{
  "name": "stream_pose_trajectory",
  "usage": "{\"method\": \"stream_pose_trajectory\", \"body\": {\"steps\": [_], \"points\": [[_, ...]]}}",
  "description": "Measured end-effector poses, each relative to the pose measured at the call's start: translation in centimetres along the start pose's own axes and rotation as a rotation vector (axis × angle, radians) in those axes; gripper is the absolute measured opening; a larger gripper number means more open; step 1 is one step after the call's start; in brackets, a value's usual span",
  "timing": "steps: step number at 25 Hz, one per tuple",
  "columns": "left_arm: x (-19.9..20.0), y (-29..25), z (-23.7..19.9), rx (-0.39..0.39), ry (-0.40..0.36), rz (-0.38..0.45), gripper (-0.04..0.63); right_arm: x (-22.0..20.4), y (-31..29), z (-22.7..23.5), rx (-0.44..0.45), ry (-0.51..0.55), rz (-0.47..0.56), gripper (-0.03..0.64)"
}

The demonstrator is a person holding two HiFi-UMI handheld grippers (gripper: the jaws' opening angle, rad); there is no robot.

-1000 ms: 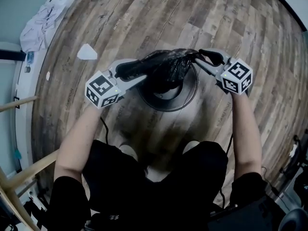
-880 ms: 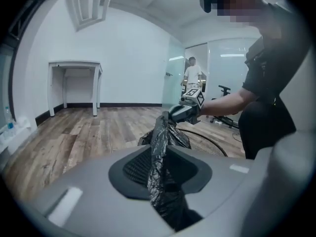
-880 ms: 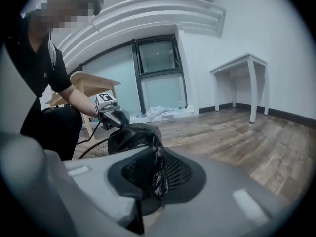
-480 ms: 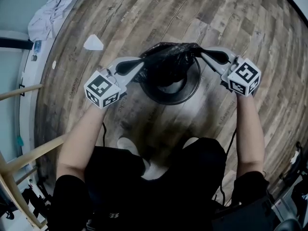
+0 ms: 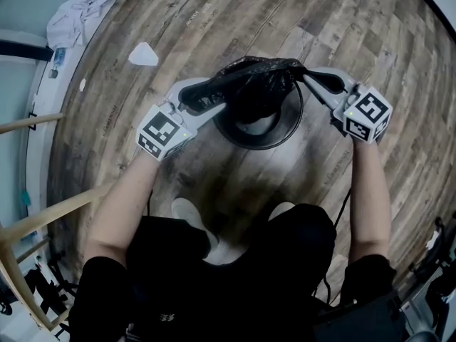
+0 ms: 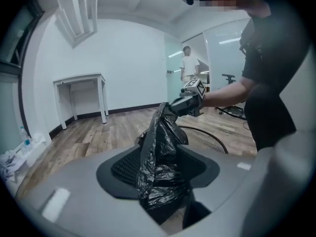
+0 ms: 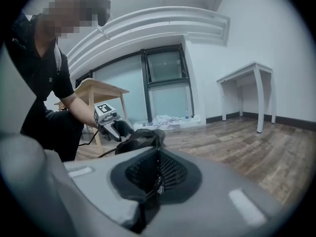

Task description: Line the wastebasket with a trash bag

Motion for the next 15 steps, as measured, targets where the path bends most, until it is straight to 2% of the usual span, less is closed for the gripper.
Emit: {"method": "stream_pose_trajectory", "body": {"steps": [7,10,15], "points": [[-1.3,-1.1,-0.8,0.047,0.046,-0.020,0.235,0.5,-0.1,-0.7,0.019,0.001,0.016,0.009],[-1.4,-1.5,-0.9,0.074,0.058,-0.020,0.214,1.0,-0.2,-1.0,0.030,-0.001,0.028,0.009],[-0.9,-1.2,-1.2,0.112,0.087,-0.001,0.008,1.2,-0.3,-1.5,0.039,0.013,0.027,0.009]]}}
Point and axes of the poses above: the fingertips, and each gripper's own axes: y backward along the fingers, z to its right, x out of its top, the point moved 1 cm from there along y, backward along the fingers, and after that the axes turned 14 degrees about x, right-handed, at the moved point
